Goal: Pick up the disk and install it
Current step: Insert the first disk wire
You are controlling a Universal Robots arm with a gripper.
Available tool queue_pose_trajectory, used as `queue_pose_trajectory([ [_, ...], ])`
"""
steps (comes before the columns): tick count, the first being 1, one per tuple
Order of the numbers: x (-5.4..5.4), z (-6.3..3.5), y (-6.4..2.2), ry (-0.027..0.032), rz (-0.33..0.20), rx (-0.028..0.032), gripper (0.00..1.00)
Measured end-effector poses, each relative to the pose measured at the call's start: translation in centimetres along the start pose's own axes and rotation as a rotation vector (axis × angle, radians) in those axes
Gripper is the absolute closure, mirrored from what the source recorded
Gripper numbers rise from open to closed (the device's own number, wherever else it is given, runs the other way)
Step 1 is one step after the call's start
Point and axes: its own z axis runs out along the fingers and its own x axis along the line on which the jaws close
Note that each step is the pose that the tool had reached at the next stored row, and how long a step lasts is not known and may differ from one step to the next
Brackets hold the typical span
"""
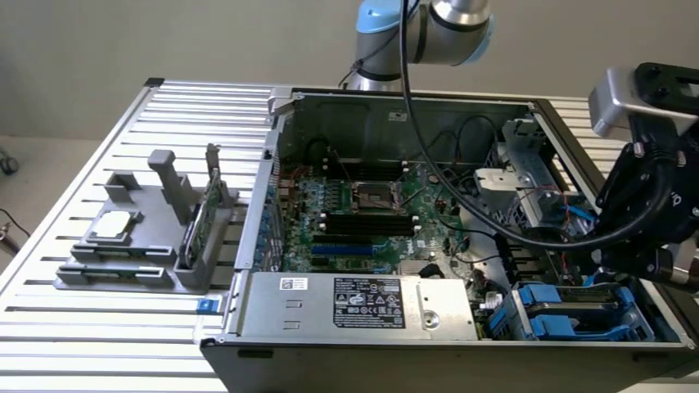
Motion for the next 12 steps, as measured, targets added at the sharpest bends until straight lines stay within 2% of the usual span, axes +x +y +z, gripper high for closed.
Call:
queue_pose_trajectory([
  [12,0.00,0.01,0.00,-0.0264,0.164,0.0147,0.80],
])
